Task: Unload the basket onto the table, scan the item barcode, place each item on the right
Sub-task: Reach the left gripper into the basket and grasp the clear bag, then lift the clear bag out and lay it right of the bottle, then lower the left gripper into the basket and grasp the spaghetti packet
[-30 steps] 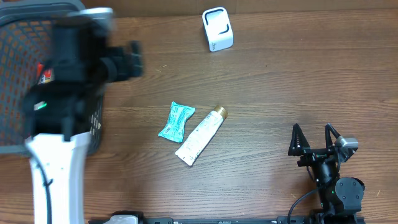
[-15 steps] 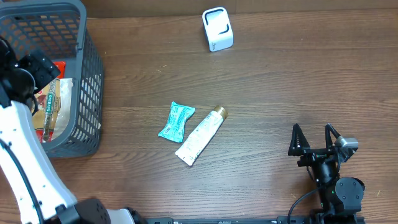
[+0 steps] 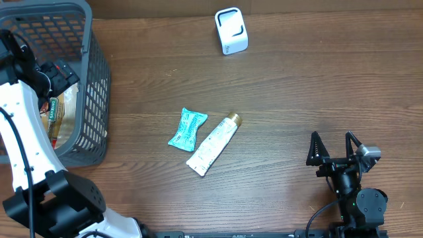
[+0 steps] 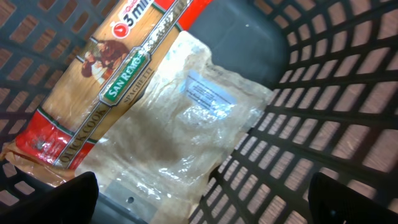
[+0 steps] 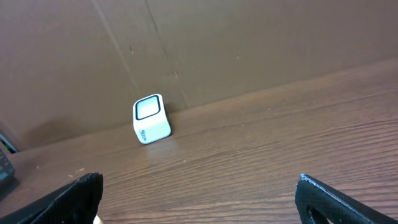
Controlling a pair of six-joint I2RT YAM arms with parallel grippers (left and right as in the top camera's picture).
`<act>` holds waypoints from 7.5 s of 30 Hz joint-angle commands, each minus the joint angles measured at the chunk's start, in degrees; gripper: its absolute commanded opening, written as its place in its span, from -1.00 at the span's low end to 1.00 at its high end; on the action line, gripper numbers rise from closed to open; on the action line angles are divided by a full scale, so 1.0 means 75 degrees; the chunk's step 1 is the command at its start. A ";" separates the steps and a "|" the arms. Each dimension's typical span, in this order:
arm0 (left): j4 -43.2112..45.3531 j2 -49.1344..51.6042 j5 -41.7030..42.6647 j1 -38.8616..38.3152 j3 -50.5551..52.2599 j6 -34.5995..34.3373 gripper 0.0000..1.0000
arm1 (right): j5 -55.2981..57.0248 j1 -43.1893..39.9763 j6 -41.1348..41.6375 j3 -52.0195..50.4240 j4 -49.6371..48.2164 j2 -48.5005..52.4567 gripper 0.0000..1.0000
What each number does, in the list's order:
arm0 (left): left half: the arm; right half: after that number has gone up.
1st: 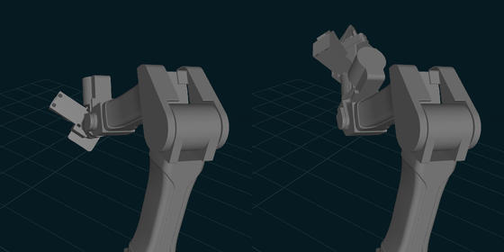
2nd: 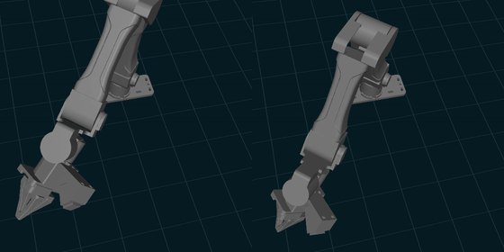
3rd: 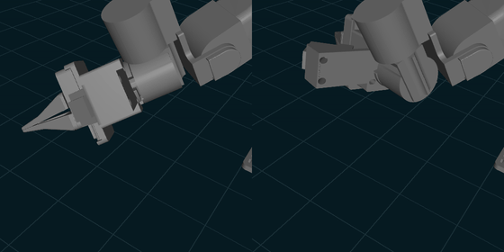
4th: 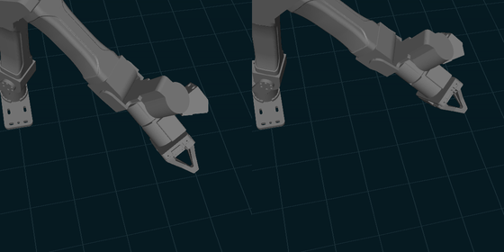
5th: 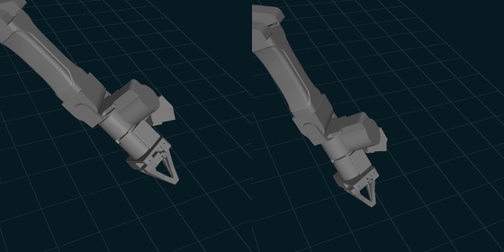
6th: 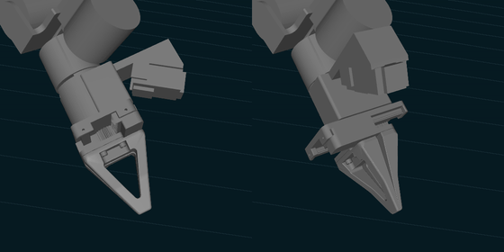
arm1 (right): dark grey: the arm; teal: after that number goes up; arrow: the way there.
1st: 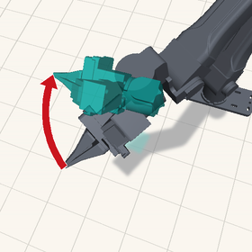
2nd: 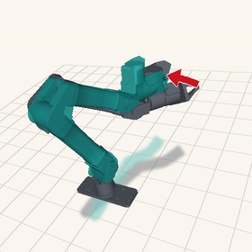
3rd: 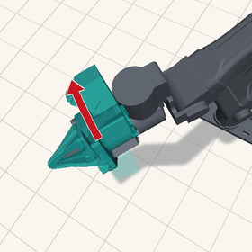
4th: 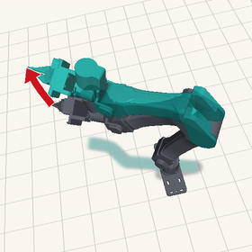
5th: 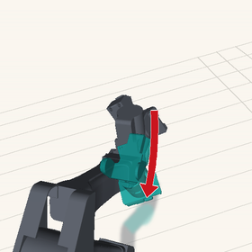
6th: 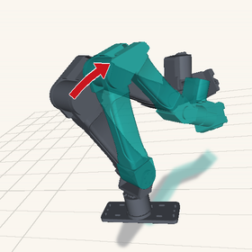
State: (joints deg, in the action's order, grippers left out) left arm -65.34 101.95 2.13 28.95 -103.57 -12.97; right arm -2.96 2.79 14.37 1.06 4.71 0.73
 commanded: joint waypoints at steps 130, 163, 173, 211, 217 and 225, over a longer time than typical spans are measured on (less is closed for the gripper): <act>0.1941 -0.1338 0.1326 0.0044 -0.0318 0.1518 -0.92 | 0.0020 0.0055 0.0032 -0.0082 -0.0029 -0.0076 1.00; 0.1271 -0.0871 0.2862 -0.6094 0.1641 0.1504 -0.92 | 0.0020 0.0055 0.0032 -0.0082 -0.0029 -0.0076 1.00; 0.2244 0.1183 0.2888 -0.7778 0.1693 0.0758 -0.91 | 0.0020 0.0055 0.0029 -0.0082 -0.0029 -0.0076 1.00; -0.0612 -0.0160 -0.0367 -0.2873 -0.3343 -0.0035 1.00 | 0.0020 0.0055 0.0032 -0.0082 -0.0029 -0.0076 1.00; -0.0921 -0.0146 -0.0373 -0.0836 -0.3045 -0.0169 0.99 | 0.0017 0.0055 0.0032 -0.0082 -0.0032 -0.0076 1.00; 0.0256 -0.0146 -0.0370 0.0367 -0.0799 0.0667 0.99 | 0.0017 0.0055 0.0032 -0.0082 -0.0032 -0.0076 1.00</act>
State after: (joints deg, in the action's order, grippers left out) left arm -66.24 100.55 -0.36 30.44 -115.24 -12.62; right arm -2.96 2.79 14.37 1.06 4.73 0.73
